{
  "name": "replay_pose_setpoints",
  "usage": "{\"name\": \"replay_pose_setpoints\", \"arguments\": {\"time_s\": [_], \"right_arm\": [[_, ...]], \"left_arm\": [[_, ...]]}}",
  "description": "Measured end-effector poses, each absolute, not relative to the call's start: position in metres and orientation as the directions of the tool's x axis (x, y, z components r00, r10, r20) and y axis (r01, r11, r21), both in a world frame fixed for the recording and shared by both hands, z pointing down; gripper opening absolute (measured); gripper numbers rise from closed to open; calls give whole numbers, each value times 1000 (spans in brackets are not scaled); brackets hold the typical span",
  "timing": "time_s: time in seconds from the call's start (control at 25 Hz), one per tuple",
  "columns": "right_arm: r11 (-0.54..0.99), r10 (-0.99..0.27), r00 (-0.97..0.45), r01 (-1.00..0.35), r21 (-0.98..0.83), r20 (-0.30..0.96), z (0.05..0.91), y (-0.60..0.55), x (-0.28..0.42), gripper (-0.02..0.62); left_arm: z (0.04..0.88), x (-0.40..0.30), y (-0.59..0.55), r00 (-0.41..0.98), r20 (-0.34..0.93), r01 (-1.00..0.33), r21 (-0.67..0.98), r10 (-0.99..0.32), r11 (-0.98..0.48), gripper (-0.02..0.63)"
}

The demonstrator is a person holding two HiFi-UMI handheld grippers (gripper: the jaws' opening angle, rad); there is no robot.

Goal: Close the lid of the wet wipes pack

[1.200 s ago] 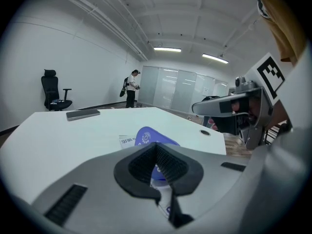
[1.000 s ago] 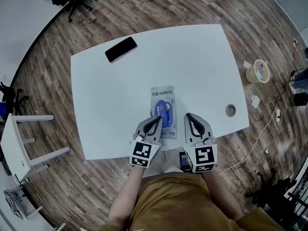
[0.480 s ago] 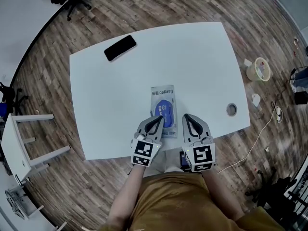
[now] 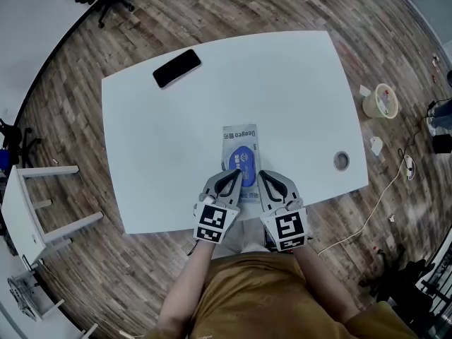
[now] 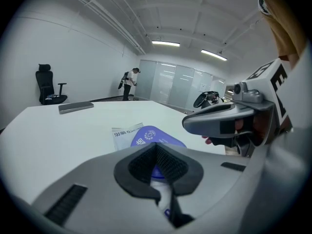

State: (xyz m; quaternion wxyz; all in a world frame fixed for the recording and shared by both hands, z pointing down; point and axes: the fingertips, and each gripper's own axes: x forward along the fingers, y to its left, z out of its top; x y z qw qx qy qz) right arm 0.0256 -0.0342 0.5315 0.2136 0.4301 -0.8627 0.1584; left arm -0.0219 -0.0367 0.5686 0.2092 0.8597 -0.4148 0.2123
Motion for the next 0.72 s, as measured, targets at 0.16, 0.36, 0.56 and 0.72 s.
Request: {"name": "replay_pose_setpoints", "arguments": {"time_s": [0.16, 0.36, 0.56, 0.72], "right_arm": [[605, -652, -562, -790, -98, 509, 538, -31, 17, 9], [641, -624, -594, -761, -103, 508, 542, -25, 7, 9], [652, -601, -598, -750, -107, 529, 549, -22, 4, 9], [652, -593, -591, -751, -106, 547, 555, -19, 5, 9]], "left_arm": [[571, -23, -37, 564, 541, -803, 186, -624, -566, 6], [573, -23, -35, 564, 545, -804, 191, -621, -563, 6], [574, -23, -33, 564, 546, -806, 197, -620, -559, 6], [575, -23, -29, 563, 548, -806, 198, -619, -558, 6]]}}
